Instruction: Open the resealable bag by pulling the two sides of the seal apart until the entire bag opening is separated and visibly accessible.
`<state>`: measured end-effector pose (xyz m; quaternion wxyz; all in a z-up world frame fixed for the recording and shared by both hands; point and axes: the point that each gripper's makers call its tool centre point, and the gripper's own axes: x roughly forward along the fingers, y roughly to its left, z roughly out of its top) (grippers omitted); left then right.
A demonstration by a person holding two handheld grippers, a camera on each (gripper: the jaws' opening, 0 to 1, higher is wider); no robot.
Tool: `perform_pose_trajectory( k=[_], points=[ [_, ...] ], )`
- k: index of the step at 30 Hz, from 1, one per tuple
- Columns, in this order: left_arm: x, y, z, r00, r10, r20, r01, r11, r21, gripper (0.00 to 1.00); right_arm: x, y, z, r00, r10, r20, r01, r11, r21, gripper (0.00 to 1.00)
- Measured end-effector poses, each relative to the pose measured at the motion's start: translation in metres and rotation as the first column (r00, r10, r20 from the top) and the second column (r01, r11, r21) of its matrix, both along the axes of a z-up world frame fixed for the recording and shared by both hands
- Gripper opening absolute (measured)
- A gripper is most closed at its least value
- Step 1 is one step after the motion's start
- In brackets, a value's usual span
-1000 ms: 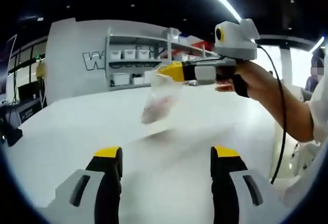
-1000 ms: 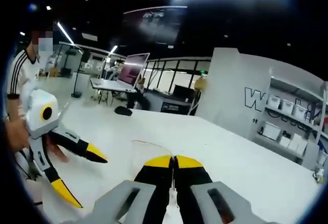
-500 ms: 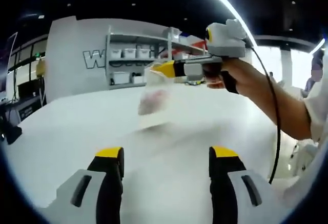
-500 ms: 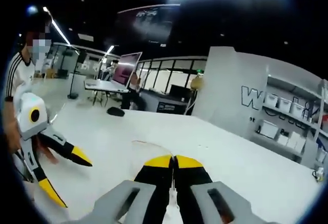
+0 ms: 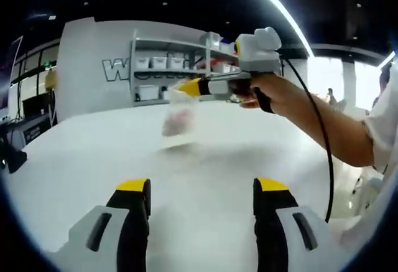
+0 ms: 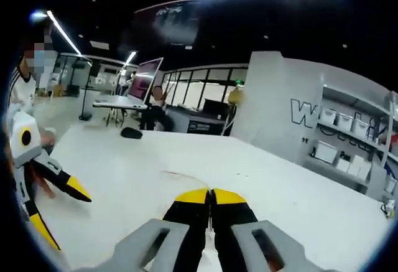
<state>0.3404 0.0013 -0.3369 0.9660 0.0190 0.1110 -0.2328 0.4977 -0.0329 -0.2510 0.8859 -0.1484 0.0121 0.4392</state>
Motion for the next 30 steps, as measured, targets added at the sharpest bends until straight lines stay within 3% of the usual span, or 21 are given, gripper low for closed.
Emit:
perform_pose_trajectory(
  k=[30],
  points=[
    [0.0, 0.0, -0.005, 1.0, -0.001, -0.028, 0.001, 1.0, 0.002, 0.66, 0.049, -0.001, -0.011, 0.998, -0.066, -0.017, 0.066, 0.998, 0.013, 0.0]
  ],
)
